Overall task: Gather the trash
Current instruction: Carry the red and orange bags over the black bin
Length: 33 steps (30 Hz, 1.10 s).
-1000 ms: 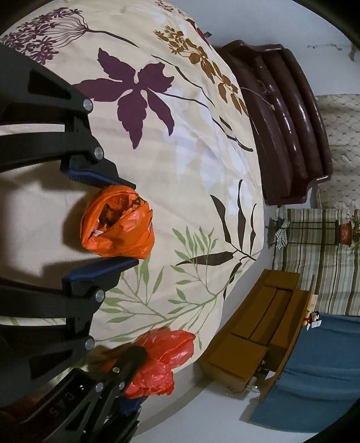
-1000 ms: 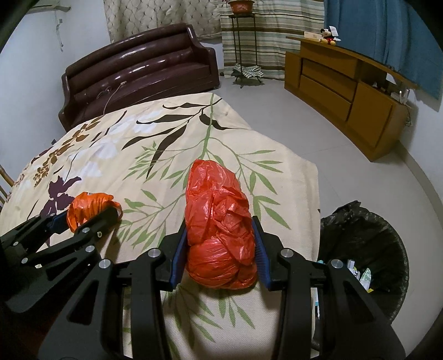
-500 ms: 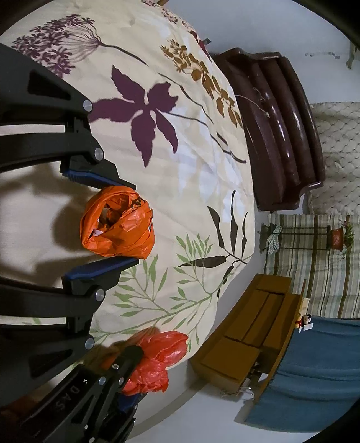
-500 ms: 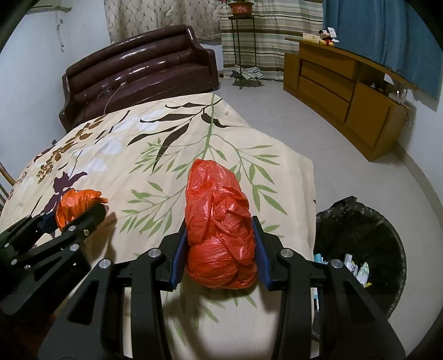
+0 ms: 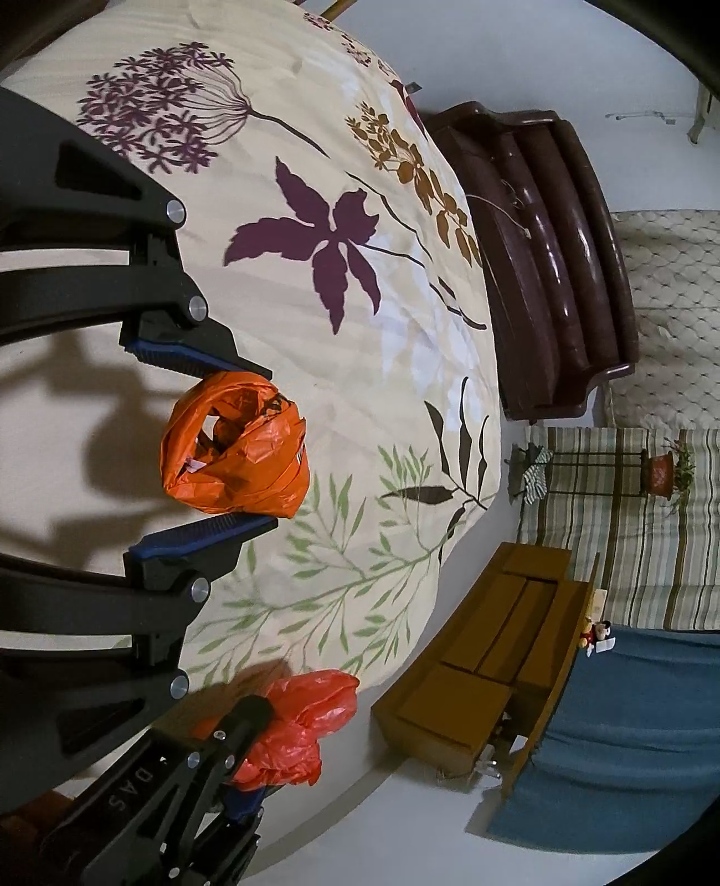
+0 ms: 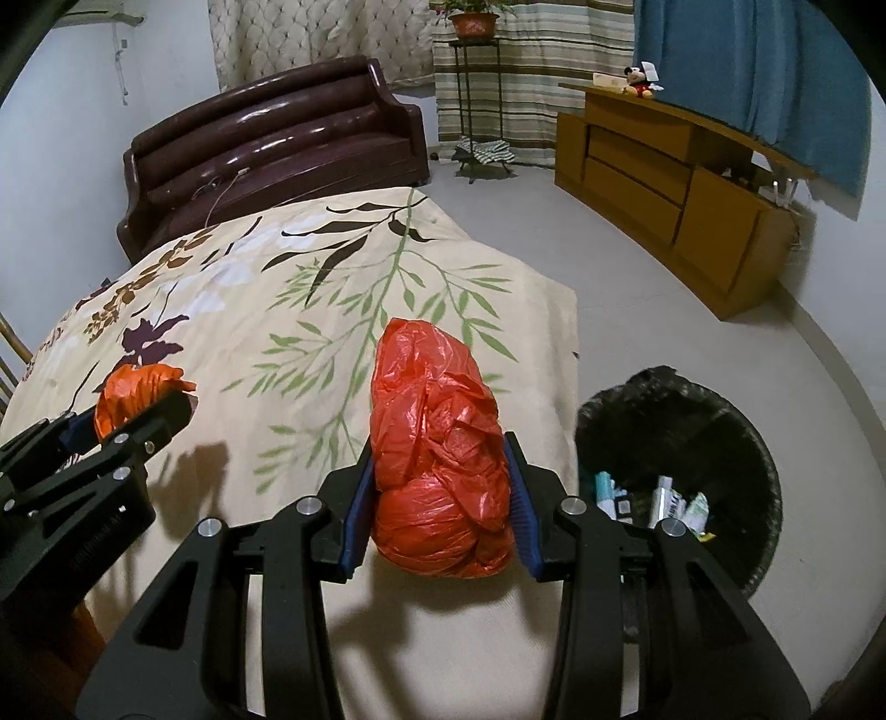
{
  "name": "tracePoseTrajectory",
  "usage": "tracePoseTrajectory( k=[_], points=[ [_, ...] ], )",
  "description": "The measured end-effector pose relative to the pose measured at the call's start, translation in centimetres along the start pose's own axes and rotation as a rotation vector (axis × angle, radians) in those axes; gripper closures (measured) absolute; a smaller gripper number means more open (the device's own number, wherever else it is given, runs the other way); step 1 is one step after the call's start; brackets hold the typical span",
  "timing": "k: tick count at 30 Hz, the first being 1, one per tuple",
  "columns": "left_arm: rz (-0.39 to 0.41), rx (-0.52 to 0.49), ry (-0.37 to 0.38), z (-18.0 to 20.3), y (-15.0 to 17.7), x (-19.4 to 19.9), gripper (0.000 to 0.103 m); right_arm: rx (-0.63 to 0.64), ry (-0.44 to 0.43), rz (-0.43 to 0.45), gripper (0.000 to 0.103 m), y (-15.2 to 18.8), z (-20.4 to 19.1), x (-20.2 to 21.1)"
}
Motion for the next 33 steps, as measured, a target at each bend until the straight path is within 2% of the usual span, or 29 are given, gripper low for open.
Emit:
tracePoseTrajectory(
  k=[11, 25, 33],
  points=[
    [0.028, -0.052, 0.037, 4.0, 1.1, 1.9, 0.057, -0.062, 0.059, 0.035, 0.063, 2.3, 5.0, 3.1],
    [0.045, -0.186, 0.106, 13.0, 1.0, 2.2, 0.057, -0.186, 0.146, 0.053, 0.063, 4.2, 13.5, 4.7],
    [0.055, -0.245, 0.121, 17.4, 0.2, 1.3, 0.057, -0.238, 0.172, 0.059, 0.063, 4.4, 16.5, 4.5]
  ],
)
Point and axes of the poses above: each gripper's, at about its wrist camera, not at the fingertips, and x roughly against the way its jaws point, z to its right, y to its underside, the point moved 8 cm from there along -x, roughly the way its jaws point, and after that the axes turned 13 degrees about -z, right-handed, at the moved point
